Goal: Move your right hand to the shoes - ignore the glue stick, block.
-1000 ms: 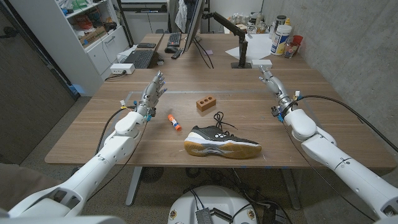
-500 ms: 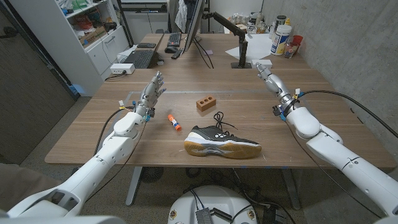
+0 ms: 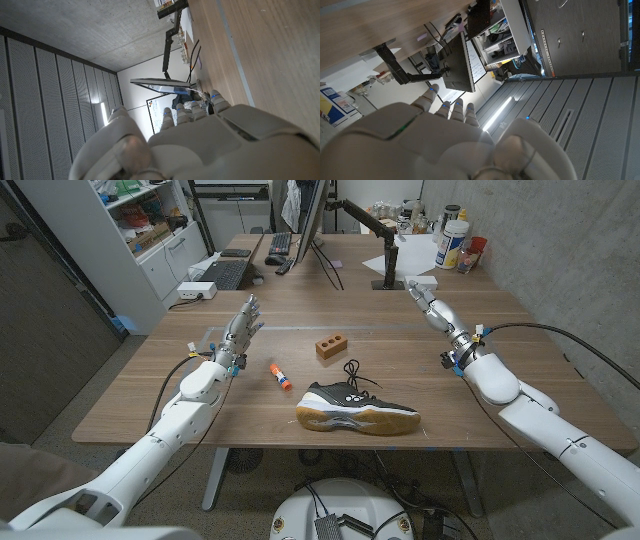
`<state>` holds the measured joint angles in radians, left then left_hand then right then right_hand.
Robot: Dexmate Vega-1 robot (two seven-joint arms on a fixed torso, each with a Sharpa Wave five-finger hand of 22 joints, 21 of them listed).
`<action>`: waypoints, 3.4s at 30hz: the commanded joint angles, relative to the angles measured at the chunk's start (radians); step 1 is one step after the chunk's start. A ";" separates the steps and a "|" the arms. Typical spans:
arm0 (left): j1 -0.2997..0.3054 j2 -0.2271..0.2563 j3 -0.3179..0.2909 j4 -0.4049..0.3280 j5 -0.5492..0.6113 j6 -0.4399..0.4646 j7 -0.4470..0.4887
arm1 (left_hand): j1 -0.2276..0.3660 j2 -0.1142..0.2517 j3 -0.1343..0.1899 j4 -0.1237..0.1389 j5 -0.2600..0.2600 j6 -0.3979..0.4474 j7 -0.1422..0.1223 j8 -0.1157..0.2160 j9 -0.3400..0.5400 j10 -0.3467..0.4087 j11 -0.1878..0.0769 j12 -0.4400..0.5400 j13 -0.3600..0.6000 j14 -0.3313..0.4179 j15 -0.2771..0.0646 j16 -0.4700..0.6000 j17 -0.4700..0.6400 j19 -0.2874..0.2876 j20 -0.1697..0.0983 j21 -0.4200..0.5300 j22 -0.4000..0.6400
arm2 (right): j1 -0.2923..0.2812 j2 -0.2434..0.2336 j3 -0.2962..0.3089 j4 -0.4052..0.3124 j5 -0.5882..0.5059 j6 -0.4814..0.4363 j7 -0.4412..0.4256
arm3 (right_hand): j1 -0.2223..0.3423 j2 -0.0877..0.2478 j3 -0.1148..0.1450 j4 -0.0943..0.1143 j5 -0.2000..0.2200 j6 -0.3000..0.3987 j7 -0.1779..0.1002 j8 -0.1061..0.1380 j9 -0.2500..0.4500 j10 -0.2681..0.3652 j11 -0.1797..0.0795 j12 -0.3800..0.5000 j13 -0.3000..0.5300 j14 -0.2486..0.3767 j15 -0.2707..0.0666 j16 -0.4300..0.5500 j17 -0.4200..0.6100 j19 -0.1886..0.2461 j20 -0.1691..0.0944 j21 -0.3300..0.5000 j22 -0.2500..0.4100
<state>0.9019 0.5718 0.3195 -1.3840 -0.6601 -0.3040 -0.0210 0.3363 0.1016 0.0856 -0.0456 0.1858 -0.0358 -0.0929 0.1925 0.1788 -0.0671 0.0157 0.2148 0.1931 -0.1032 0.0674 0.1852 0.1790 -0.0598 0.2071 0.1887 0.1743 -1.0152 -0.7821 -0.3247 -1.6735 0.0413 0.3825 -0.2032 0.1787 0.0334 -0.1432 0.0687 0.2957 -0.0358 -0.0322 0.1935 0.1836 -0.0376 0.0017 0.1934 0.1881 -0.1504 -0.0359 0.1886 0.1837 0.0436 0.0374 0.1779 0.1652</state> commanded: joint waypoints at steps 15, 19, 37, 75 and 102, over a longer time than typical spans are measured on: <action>0.008 0.006 -0.003 -0.011 0.003 0.001 0.000 | 0.011 0.003 0.003 -0.008 0.001 0.001 0.003 -0.004 0.002 -0.010 0.004 0.002 0.005 -0.009 -0.001 0.003 0.004 -0.004 0.004 0.003 0.003 | -0.049 -0.065 0.026 -0.091 -0.175 0.024 -0.002 | 0.025 0.004 0.002 -0.011 -0.007 -0.002 -0.011 0.004 0.005 -0.011 -0.006 0.001 0.003 -0.003 -0.004 0.004 0.003 0.000 -0.016 0.006 0.002; 0.008 0.005 -0.004 -0.007 0.001 -0.002 -0.003 | 0.011 0.002 0.003 -0.008 0.001 0.001 0.002 -0.003 0.002 -0.010 0.004 0.002 0.005 -0.010 -0.001 0.003 0.004 -0.004 0.004 0.003 0.003 | -0.054 -0.077 0.029 -0.102 -0.219 0.031 -0.007 | 0.027 0.003 0.001 -0.012 -0.008 -0.003 -0.012 0.004 0.005 -0.012 -0.006 0.000 0.003 -0.004 -0.005 0.003 0.003 -0.001 -0.015 0.006 0.002; -0.001 0.001 -0.001 0.006 0.002 -0.007 -0.011 | 0.012 0.004 0.005 -0.010 0.001 0.002 0.003 -0.004 0.002 -0.011 0.004 0.001 0.005 -0.011 -0.001 0.003 0.004 -0.005 0.004 0.003 0.003 | -0.069 -0.088 0.034 -0.119 -0.318 0.052 -0.026 | 0.032 0.002 0.000 -0.016 -0.012 -0.002 -0.019 0.004 0.006 -0.015 -0.015 0.000 0.003 -0.006 -0.010 0.003 0.004 -0.005 -0.014 0.005 0.002; -0.018 -0.003 0.003 0.032 0.003 -0.020 -0.033 | 0.010 0.005 0.007 -0.013 0.000 0.003 0.006 -0.004 0.002 -0.012 0.005 0.001 0.005 -0.012 -0.001 0.003 0.005 -0.006 0.004 0.003 0.003 | -0.074 -0.100 0.012 -0.163 -0.417 0.144 0.034 | 0.060 -0.024 -0.009 -0.039 -0.024 -0.066 -0.029 -0.010 0.007 -0.042 -0.025 -0.004 0.004 -0.005 -0.016 0.006 0.004 0.001 0.008 0.007 0.002; -0.001 -0.001 0.004 0.014 0.011 -0.020 -0.016 | 0.009 0.005 0.008 -0.015 0.000 0.004 0.008 -0.004 0.002 -0.012 0.003 0.001 0.005 -0.012 0.000 0.003 0.005 -0.007 0.004 0.003 0.003 | -0.068 -0.120 0.013 -0.196 -0.558 0.203 0.017 | 0.071 -0.021 -0.007 -0.045 -0.026 -0.072 -0.031 -0.007 0.007 -0.046 -0.026 -0.002 0.005 -0.009 -0.015 0.005 0.004 -0.006 0.010 0.005 0.002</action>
<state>0.8973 0.5690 0.3216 -1.3598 -0.6584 -0.3249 -0.0465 0.3401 0.1056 0.0938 -0.0538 0.1857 -0.0322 -0.0893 0.1885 0.1787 -0.0723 0.0210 0.2148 0.1930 -0.1031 0.0674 0.1852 0.1789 -0.0596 0.2071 0.1887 0.1742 -1.0805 -0.8940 -0.3162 -1.8558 -0.4492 0.5538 -0.1649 0.2406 0.0105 -0.1528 0.0290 0.2731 -0.0987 -0.0661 0.1874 0.1884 -0.0757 -0.0284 0.1934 0.1879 -0.1555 -0.0304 0.1886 0.1836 0.0419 0.0430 0.1818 0.1652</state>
